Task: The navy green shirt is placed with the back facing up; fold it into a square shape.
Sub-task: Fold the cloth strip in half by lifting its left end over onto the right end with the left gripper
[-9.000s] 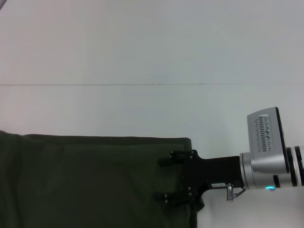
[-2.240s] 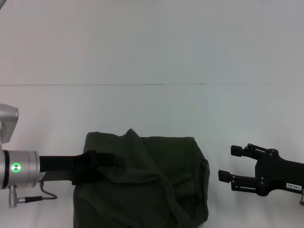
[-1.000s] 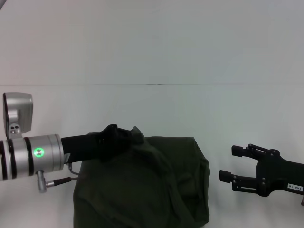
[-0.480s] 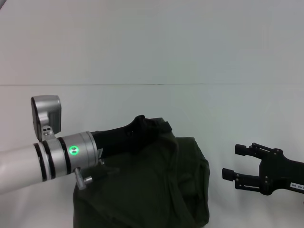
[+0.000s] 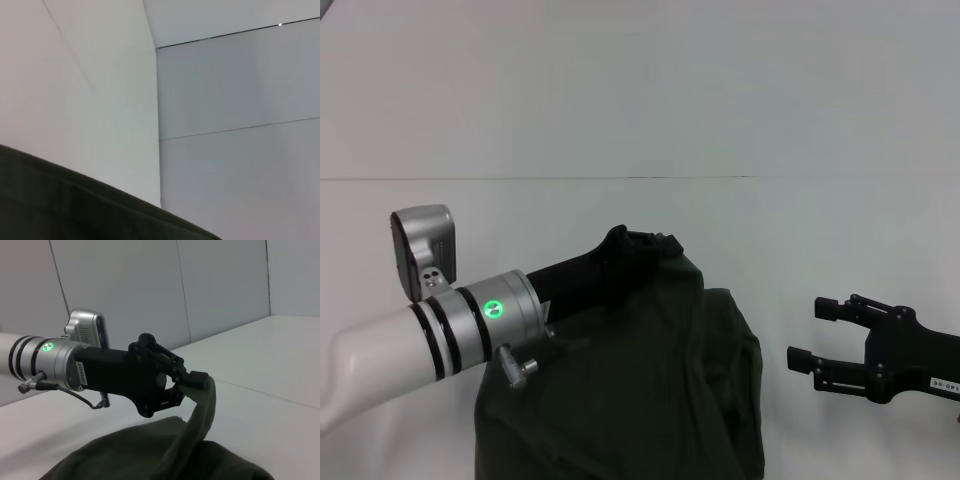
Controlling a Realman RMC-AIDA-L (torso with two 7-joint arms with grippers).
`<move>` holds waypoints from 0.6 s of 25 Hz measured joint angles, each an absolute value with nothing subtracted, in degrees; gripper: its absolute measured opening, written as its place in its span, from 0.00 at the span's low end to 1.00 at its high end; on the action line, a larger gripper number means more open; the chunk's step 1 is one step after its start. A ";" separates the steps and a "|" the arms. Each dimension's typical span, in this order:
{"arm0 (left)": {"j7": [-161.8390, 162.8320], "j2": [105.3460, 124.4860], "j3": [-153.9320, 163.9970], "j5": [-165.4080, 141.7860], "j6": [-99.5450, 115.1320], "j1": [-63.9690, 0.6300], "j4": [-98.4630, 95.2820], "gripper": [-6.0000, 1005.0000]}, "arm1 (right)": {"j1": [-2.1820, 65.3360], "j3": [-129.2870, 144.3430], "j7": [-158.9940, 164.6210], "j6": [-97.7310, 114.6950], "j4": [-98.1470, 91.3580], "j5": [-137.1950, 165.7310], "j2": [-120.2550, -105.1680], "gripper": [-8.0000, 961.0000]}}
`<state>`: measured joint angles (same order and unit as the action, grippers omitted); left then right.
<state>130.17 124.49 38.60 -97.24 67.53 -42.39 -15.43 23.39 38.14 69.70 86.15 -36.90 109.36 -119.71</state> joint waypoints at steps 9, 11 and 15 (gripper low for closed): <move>123.43 124.65 38.58 -94.33 67.78 -45.09 -10.32 0.21 | 23.14 37.27 69.69 86.01 -36.91 109.33 -119.79 0.94; 123.23 124.65 38.49 -94.31 67.88 -45.12 -9.91 0.29 | 22.90 36.50 69.69 86.00 -36.91 109.33 -119.71 0.94; 123.03 124.69 38.33 -93.96 67.96 -44.62 -9.21 0.43 | 22.55 34.48 69.85 86.03 -36.91 109.38 -119.64 0.94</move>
